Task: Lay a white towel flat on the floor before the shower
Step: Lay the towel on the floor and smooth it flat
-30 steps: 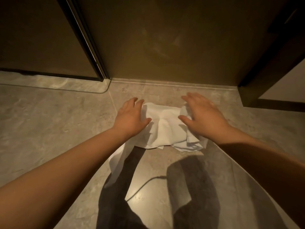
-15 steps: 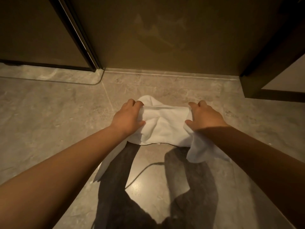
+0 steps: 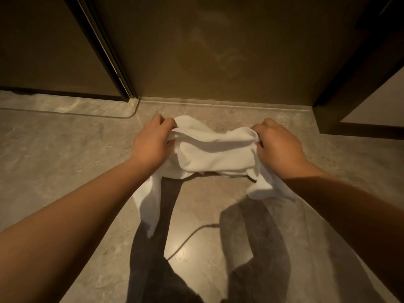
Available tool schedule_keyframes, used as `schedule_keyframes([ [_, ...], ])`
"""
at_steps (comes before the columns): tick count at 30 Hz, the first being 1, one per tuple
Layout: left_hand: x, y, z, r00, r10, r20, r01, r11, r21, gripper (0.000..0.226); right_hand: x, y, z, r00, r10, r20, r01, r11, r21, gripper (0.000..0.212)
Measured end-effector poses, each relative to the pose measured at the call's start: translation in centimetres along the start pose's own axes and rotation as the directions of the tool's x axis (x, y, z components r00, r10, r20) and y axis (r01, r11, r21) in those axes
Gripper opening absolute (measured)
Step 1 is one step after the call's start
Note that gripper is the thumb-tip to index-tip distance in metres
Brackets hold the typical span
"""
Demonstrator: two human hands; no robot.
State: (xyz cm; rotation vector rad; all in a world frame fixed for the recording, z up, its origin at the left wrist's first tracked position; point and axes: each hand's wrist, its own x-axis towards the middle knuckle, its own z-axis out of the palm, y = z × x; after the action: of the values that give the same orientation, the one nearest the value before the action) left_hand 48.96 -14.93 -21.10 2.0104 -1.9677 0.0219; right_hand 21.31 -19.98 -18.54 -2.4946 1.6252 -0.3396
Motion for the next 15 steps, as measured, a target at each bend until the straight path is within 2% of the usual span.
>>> schedule_keyframes([
  [3, 0.8, -0.5, -1.6, 0.994, 0.033, -0.106, -0.031, 0.999, 0.025, 0.026, -0.2, -0.6, -1.4, 0.988, -0.096, -0.121, 0.096, 0.995, -0.008, 0.032],
  [6, 0.1, -1.3, -2.4, 0.992, 0.068, -0.106, -0.061, 0.996, 0.061, 0.024, -0.8, -0.9, -1.8, 0.968, -0.235, -0.090, 0.232, 0.972, -0.047, 0.045],
  [9, -2.1, -2.4, -1.8, 0.993, 0.113, 0.044, -0.118, 0.986, 0.117, 0.026, -2.0, -0.7, -0.4, 0.927, -0.358, 0.113, 0.372, 0.919, -0.134, 0.042],
  [13, -4.9, -3.3, -0.3, 0.932, 0.119, 0.343, -0.201, 0.956, 0.214, 0.023, -4.3, 0.0, 2.3, 0.901, -0.318, 0.294, 0.352, 0.934, -0.066, 0.041],
  [15, -5.7, -3.6, 0.4, 0.892, 0.116, 0.436, -0.232, 0.947, 0.224, 0.023, -5.2, 0.2, 3.4, 0.883, -0.317, 0.347, 0.350, 0.936, -0.033, 0.039],
])
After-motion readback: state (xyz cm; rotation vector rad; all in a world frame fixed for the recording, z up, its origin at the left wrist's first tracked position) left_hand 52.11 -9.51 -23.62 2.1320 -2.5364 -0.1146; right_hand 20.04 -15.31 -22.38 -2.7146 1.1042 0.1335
